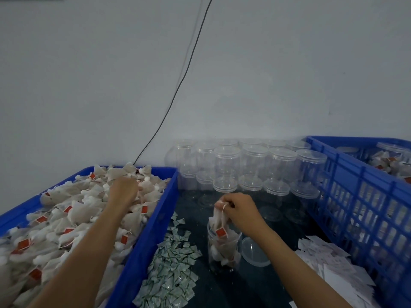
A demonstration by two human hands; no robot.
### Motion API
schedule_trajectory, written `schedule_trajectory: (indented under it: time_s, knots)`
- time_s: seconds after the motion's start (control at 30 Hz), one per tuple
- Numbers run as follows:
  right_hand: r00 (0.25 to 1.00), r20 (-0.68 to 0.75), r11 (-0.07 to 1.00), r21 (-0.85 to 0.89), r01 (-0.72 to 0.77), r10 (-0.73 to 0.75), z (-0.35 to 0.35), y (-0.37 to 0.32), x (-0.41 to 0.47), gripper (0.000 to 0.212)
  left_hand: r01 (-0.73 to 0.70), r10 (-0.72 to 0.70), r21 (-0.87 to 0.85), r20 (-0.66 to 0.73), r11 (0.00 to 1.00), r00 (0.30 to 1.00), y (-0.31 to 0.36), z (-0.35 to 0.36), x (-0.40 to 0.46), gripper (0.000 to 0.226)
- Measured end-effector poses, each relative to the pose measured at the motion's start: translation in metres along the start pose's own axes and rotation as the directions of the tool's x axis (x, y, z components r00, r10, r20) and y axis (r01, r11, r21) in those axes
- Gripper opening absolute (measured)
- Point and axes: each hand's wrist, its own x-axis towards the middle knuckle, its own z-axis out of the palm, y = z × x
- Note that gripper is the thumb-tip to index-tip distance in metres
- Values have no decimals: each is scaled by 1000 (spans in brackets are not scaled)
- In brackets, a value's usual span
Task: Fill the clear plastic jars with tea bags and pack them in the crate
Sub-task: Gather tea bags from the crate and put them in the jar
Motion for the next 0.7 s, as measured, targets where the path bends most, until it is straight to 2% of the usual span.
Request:
schedule_trajectory:
  time_s: [0.03,0.07,0.13,0.2,0.27,0.33,0.47,0.53,0.63,0.7]
  knots:
    - [999,53,991,-131,18,-11,0,1,0,12,-35,50,184,-79,982,996,-8,-9,7,20]
    - [995,95,960,-273,58,-33,0,2,0,16,-35,70,286,-112,958,991,-13,-16,11,24]
    - [986,147,848,-509,147,-83,0,3,-1,25,19,62,454,-162,891,985,-28,-24,21,26]
    - [973,179,750,-622,225,-143,2,6,-1,18,93,17,562,-187,822,982,-44,-25,23,34]
    - [958,248,696,-664,275,-142,6,7,1,13,91,53,685,-186,723,981,-63,-18,18,43]
    - [940,333,685,-668,291,-74,10,5,2,15,88,96,721,-211,688,973,-73,-10,11,47]
    - [881,473,732,-603,317,9,10,-2,4,30,127,54,755,-210,643,976,-61,-4,3,65]
    - [851,517,741,-605,292,87,9,-2,7,20,129,64,810,-201,572,977,-50,-5,-1,67]
    - [776,584,722,-641,260,239,14,-5,11,24,88,147,865,-183,493,972,-29,-2,-14,65]
    - [742,609,711,-651,267,279,16,-7,15,22,13,274,887,-156,462,949,-11,11,-31,57]
